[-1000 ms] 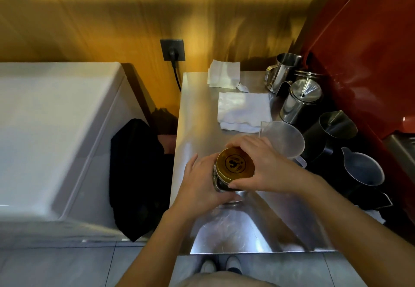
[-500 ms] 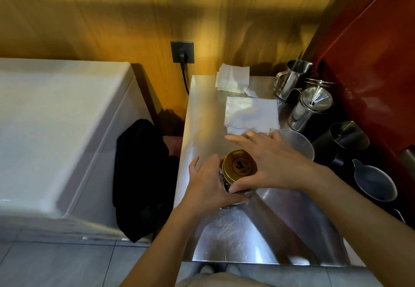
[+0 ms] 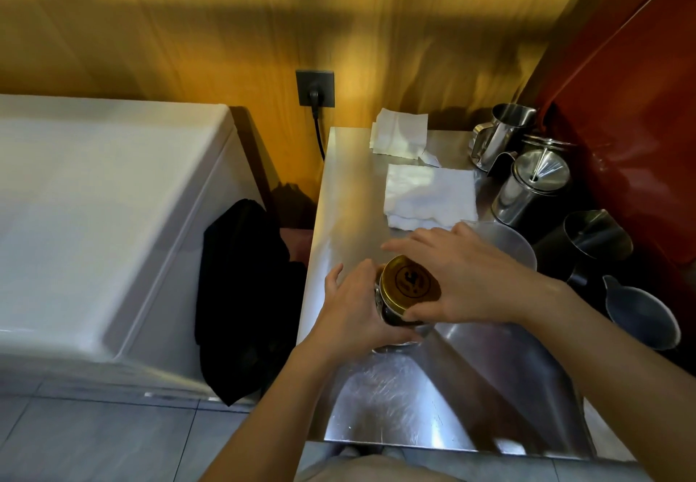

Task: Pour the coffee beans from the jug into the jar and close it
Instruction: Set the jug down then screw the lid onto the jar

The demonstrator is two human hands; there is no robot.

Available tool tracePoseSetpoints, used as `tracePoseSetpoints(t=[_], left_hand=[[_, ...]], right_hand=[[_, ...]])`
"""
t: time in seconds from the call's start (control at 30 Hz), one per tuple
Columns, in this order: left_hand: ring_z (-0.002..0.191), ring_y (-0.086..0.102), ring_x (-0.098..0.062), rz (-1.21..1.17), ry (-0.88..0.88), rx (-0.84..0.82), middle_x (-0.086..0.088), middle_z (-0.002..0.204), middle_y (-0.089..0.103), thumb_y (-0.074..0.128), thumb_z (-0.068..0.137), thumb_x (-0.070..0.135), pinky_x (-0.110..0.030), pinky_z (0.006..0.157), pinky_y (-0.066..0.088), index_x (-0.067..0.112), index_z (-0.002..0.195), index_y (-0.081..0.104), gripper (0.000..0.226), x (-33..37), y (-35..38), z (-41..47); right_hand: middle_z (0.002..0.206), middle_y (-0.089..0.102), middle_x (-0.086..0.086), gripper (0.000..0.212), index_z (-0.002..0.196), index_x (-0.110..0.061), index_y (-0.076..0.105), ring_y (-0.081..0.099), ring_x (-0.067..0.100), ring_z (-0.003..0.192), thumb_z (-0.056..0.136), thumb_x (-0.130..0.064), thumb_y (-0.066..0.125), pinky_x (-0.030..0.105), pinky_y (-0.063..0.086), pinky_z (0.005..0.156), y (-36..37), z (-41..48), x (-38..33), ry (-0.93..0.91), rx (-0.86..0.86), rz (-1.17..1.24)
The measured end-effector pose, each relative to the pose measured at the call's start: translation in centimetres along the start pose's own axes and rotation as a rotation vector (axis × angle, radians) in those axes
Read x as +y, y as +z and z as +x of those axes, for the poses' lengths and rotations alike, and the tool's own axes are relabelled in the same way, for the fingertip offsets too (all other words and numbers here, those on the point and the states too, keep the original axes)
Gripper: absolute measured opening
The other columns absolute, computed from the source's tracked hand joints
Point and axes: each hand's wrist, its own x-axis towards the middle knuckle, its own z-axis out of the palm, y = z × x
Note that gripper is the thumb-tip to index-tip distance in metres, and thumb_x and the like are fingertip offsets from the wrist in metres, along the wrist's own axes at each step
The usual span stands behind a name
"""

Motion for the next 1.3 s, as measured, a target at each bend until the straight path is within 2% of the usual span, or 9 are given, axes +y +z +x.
tracePoseSetpoints(t=[0.33, 0.5, 0.63, 0.77, 0.87, 0.93, 1.03, 1.17, 1.3], left_hand=[[0.1, 0.012, 0.044, -0.018, 0.01, -0.012, 0.028, 0.091, 0.042, 0.067, 0.048, 0.075, -0.04, 0.111, 0.011, 0.077, 0.093, 0.021, 0.065, 0.1, -0.3, 0.0], [0.1, 0.006, 0.046, -0.025, -0.006, -0.016, 0.035, 0.097, 0.04, 0.07, 0.047, 0.074, -0.042, 0.108, 0.021, 0.077, 0.095, 0.019, 0.07, 0.0, -0.4, 0.0], [0.098, 0.011, 0.044, -0.045, -0.034, -0.031, 0.04, 0.097, 0.044, 0.071, 0.044, 0.075, -0.037, 0.096, 0.03, 0.071, 0.093, 0.027, 0.066, -0.3, -0.3, 0.1], [0.103, 0.023, 0.038, -0.036, -0.028, -0.047, 0.045, 0.104, 0.042, 0.073, 0.047, 0.075, -0.026, 0.094, 0.025, 0.069, 0.099, 0.018, 0.076, -0.4, -0.4, 0.2], [0.101, 0.023, 0.038, -0.058, -0.044, -0.101, 0.058, 0.103, 0.034, 0.077, 0.046, 0.071, -0.028, 0.089, 0.03, 0.069, 0.097, 0.024, 0.073, -0.6, -0.6, 0.4], [0.105, 0.035, 0.027, -0.091, -0.053, -0.108, 0.053, 0.103, 0.04, 0.079, 0.046, 0.07, -0.034, 0.09, 0.04, 0.065, 0.098, 0.029, 0.072, -0.4, -0.7, 0.4], [0.107, 0.057, -0.005, -0.18, -0.018, -0.142, 0.03, 0.105, 0.053, 0.082, 0.051, 0.06, -0.042, 0.094, 0.049, 0.049, 0.108, 0.038, 0.074, -0.6, -1.4, 0.8], [0.109, 0.055, 0.006, -0.287, -0.008, -0.401, 0.028, 0.11, 0.053, 0.095, 0.06, 0.026, -0.013, 0.087, 0.049, 0.04, 0.115, 0.041, 0.078, -1.6, -2.8, 1.9], [0.111, 0.058, -0.003, -0.284, 0.01, -0.448, 0.01, 0.117, 0.056, 0.096, 0.057, 0.021, -0.021, 0.092, 0.052, 0.026, 0.121, 0.04, 0.085, -1.7, -2.8, 2.7]], right_hand=[[0.119, 0.048, -0.002, 0.083, 0.133, -0.028, 0.029, 0.047, 0.021, 0.106, 0.068, -0.076, 0.048, 0.039, 0.036, 0.088, 0.0, 0.2, -0.7, 0.167, 0.07, -0.059], [0.122, 0.047, -0.003, 0.068, 0.13, -0.031, 0.035, 0.042, 0.014, 0.108, 0.073, -0.049, 0.066, 0.032, 0.036, 0.086, -0.1, -0.1, -0.5, -0.028, -0.041, 0.077], [0.116, 0.056, 0.001, 0.083, 0.127, -0.024, 0.035, 0.052, 0.023, 0.101, 0.066, -0.079, 0.046, 0.039, 0.039, 0.082, -0.1, 0.4, -0.8, 0.19, 0.107, -0.136], [0.124, 0.044, -0.005, 0.072, 0.129, -0.033, 0.032, 0.039, 0.017, 0.112, 0.068, -0.052, 0.065, 0.038, 0.033, 0.093, 0.2, 0.2, -0.6, -0.073, -0.079, 0.02], [0.112, 0.053, 0.0, 0.063, 0.124, -0.025, 0.04, 0.048, 0.022, 0.1, 0.073, -0.059, 0.059, 0.038, 0.043, 0.08, 0.3, 0.6, -0.9, 0.038, 0.051, -0.038], [0.111, 0.052, 0.001, 0.071, 0.125, -0.025, 0.037, 0.05, 0.022, 0.098, 0.072, -0.07, 0.048, 0.038, 0.042, 0.079, 0.2, 0.7, -0.8, 0.073, 0.085, -0.095], [0.109, 0.051, 0.0, 0.067, 0.126, -0.03, 0.039, 0.046, 0.02, 0.095, 0.073, -0.071, 0.042, 0.037, 0.043, 0.077, 0.5, 0.4, -0.7, -0.144, 0.014, -0.154], [0.101, 0.054, 0.006, 0.064, 0.127, -0.023, 0.041, 0.05, 0.022, 0.083, 0.079, -0.065, 0.046, 0.033, 0.046, 0.061, 1.1, 0.2, -0.4, -0.223, 0.025, -0.171], [0.096, 0.057, 0.009, 0.058, 0.119, -0.016, 0.047, 0.054, 0.024, 0.073, 0.081, -0.06, 0.047, 0.032, 0.047, 0.05, 1.8, 0.4, 0.0, -0.255, 0.06, -0.201]])
